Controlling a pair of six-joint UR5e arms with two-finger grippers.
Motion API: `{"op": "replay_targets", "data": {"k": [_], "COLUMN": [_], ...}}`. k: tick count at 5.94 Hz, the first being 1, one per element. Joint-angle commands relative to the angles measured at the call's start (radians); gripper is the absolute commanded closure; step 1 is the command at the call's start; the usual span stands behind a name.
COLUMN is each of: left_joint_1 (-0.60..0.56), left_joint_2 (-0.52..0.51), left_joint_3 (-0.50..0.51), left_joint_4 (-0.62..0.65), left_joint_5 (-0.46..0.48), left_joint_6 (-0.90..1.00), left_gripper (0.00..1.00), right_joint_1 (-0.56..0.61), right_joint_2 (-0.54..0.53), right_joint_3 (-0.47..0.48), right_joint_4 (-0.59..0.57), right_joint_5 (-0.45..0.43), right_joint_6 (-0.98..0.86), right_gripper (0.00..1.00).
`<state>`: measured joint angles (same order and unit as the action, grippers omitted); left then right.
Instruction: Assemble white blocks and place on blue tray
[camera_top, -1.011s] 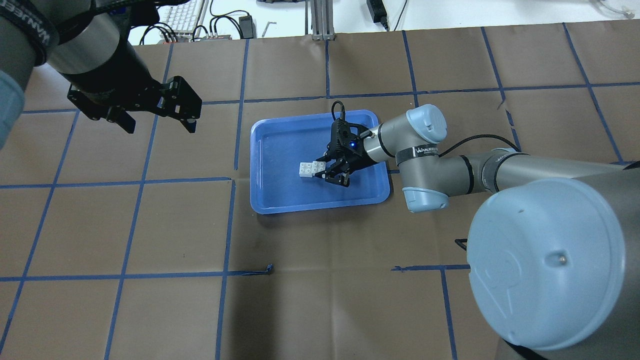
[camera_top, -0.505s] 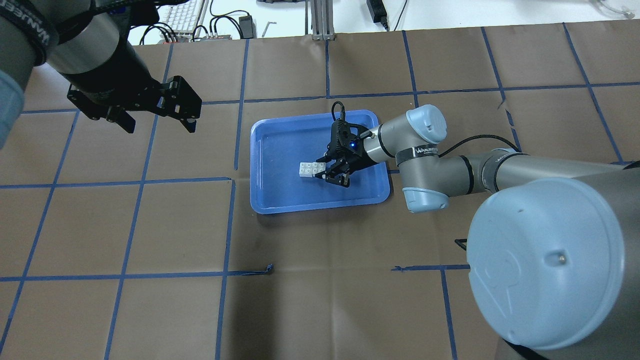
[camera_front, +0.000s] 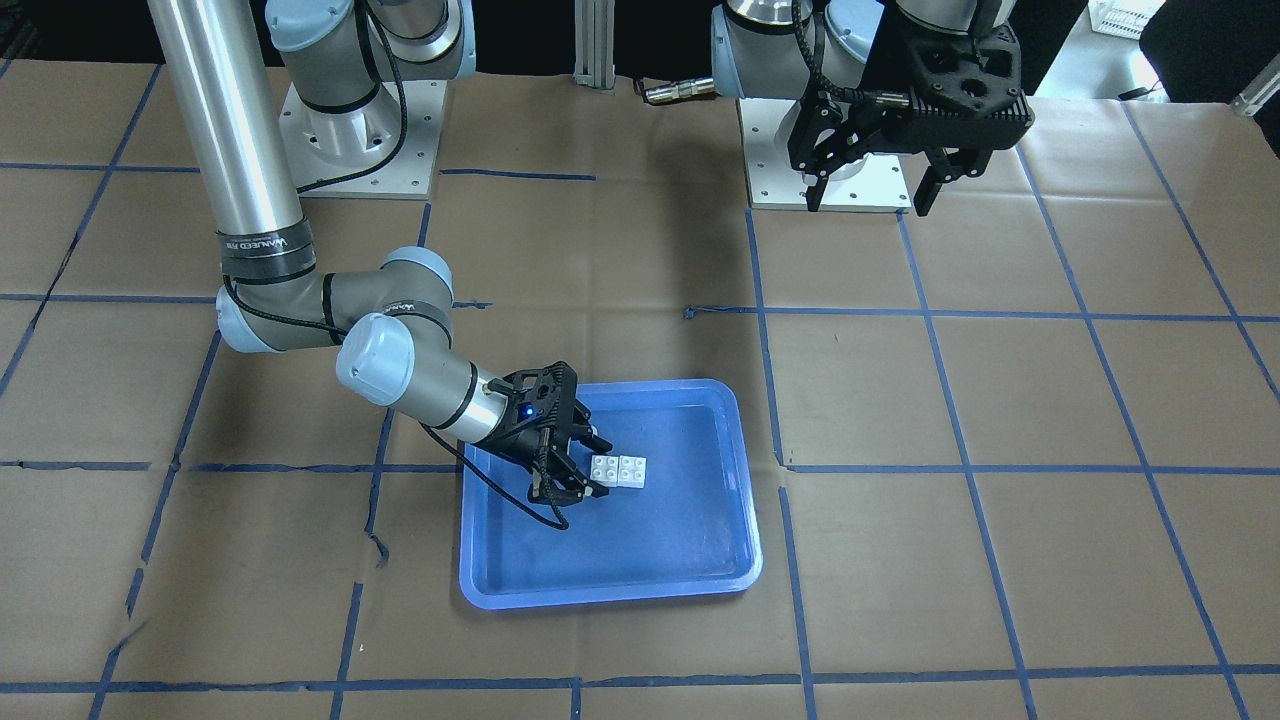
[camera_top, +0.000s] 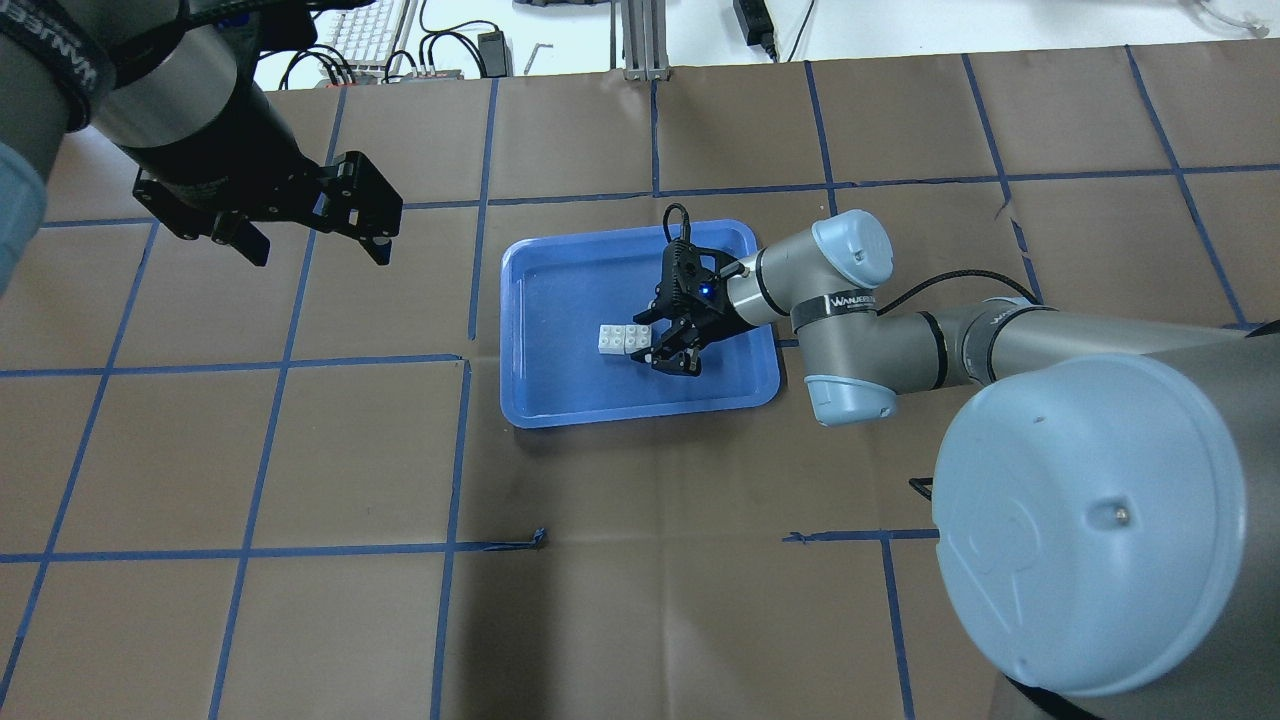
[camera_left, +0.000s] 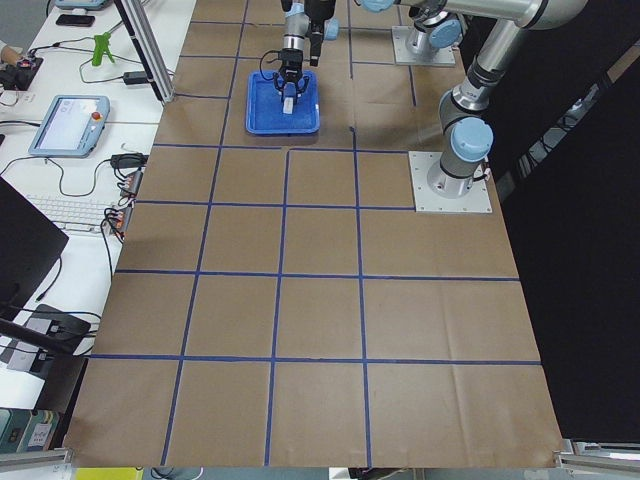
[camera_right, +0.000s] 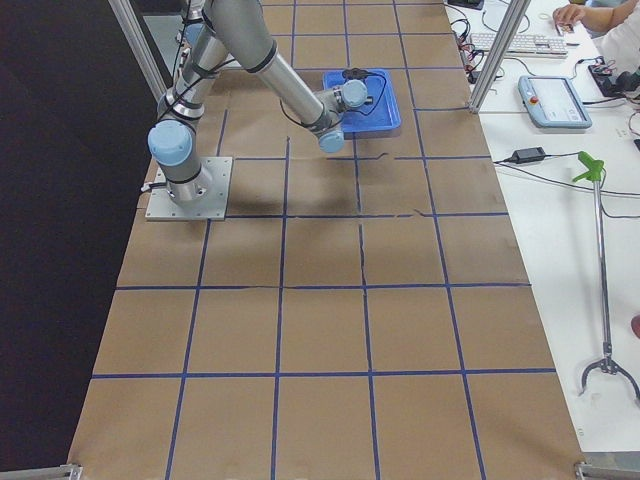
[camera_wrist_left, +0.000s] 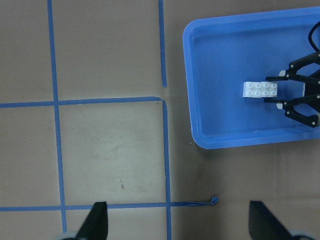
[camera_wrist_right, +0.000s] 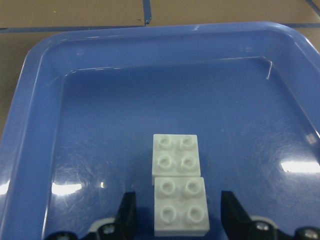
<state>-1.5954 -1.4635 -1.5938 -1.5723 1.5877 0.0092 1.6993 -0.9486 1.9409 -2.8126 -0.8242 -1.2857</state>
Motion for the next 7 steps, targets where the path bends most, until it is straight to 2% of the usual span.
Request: {"op": "replay_targets", "data": {"k": [1, 2, 3, 5, 7], "left_joint_1": [0.0, -0.001, 0.0, 0.002, 0.002], "left_joint_2": [0.0, 0.0, 0.0, 0.0, -0.002], "left_joint_3": [0.0, 0.0, 0.0, 0.0, 0.0], "left_joint_4": [0.0, 0.0, 0.0, 0.0, 0.0], "left_joint_5": [0.0, 0.0, 0.0, -0.002, -0.003], "left_joint_6": [0.0, 0.0, 0.0, 0.0, 0.0], "left_gripper": [0.0, 0.0, 0.0, 0.0, 0.0], "right_joint_1": [-0.001, -0.001, -0.009, -0.015, -0.017], "right_joint_2": [-0.019, -0.053, -0.112, -0.267, -0.364], "right_joint_3": [-0.026, -0.075, -0.112, -0.18, -0.249], "right_joint_4": [0.001, 0.039, 0.164, 0.514, 0.686], "right_joint_5": [-0.019, -0.057, -0.143, -0.298, -0.46], "right_joint_6": [0.094, 0.174, 0.236, 0.409, 0.67], "right_gripper": [0.0, 0.0, 0.0, 0.0, 0.0]}}
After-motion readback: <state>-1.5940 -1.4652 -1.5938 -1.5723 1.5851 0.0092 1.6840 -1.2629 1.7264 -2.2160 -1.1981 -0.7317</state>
